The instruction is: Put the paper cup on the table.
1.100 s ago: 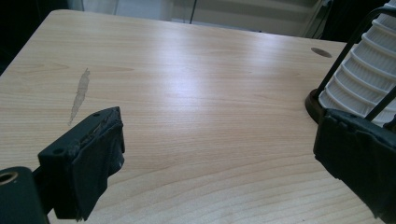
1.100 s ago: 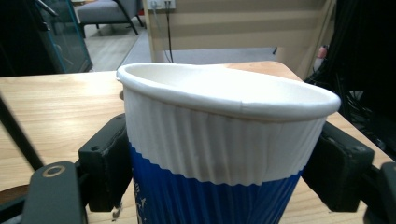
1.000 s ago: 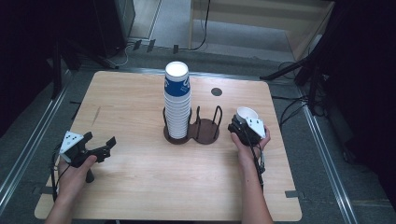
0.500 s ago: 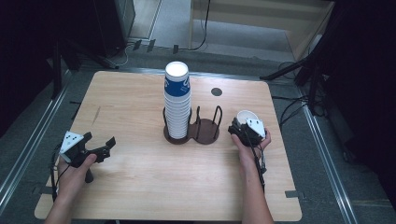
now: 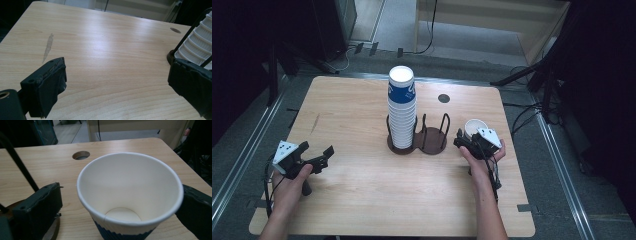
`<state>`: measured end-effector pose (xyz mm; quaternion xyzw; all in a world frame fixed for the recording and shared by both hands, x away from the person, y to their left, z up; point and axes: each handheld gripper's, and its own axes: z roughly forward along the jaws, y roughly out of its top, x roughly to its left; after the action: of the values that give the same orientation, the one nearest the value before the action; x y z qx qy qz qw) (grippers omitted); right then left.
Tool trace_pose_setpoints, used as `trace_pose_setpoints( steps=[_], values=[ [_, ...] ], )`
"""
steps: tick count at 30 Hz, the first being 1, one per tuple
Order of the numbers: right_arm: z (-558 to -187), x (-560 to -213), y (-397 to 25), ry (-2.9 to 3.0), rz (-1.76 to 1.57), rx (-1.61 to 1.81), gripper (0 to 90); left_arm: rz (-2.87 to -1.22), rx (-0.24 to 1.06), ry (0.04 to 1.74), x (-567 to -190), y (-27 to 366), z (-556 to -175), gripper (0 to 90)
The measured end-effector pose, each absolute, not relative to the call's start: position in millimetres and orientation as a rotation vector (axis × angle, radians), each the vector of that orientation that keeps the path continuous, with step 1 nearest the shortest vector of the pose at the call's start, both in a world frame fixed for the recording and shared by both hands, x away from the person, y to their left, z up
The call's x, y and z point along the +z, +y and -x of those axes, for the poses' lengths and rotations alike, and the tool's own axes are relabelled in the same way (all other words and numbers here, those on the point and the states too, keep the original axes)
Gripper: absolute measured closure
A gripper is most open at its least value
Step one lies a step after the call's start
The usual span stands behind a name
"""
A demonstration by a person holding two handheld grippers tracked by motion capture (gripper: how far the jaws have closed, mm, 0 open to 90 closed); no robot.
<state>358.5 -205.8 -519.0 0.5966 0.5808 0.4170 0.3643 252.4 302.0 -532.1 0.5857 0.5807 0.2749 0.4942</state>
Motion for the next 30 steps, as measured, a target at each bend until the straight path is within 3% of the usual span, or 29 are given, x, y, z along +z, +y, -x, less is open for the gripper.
trace_pose_setpoints(
  steps=[10,30],
  values=[
    [-330,-501,-214,1.523,-1.453,1.097,0.0,-1.391,0.659,1.425,-534,305,-251,2.6],
    [-295,-499,-248,1.527,-1.389,1.093,0.0,-1.423,0.661,1.445,-540,310,-247,2.5]
  ],
)
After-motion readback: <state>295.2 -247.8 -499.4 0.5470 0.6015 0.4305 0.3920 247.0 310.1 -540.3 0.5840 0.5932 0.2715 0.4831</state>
